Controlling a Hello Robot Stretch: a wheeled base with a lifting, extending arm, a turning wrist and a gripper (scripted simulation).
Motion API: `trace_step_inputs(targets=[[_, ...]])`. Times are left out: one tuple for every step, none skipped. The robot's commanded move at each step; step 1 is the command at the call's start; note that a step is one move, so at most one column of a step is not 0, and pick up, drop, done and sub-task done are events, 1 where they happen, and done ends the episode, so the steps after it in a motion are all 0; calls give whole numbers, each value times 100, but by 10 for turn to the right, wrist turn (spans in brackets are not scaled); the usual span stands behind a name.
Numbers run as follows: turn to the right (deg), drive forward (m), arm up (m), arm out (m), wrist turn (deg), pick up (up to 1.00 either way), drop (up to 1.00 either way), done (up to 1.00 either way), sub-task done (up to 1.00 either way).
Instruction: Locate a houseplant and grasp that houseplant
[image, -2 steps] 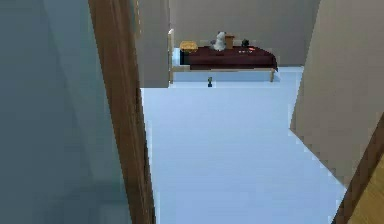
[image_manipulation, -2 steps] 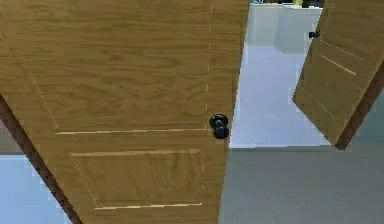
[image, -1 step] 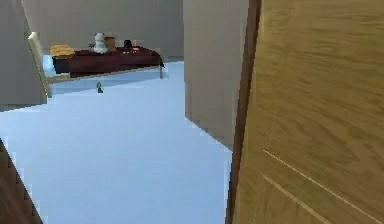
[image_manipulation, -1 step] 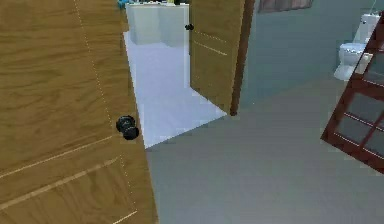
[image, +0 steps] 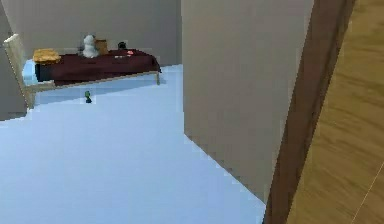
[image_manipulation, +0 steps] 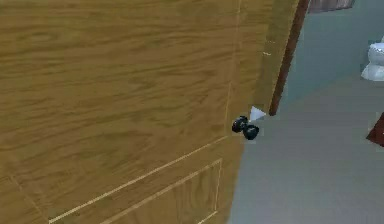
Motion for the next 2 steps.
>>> trace_step_inputs(targets=[[-450, 0, 0, 0, 0, 0, 0, 0, 0], [-60, 0, 0, 0, 0, 0, 0, 0, 0]])
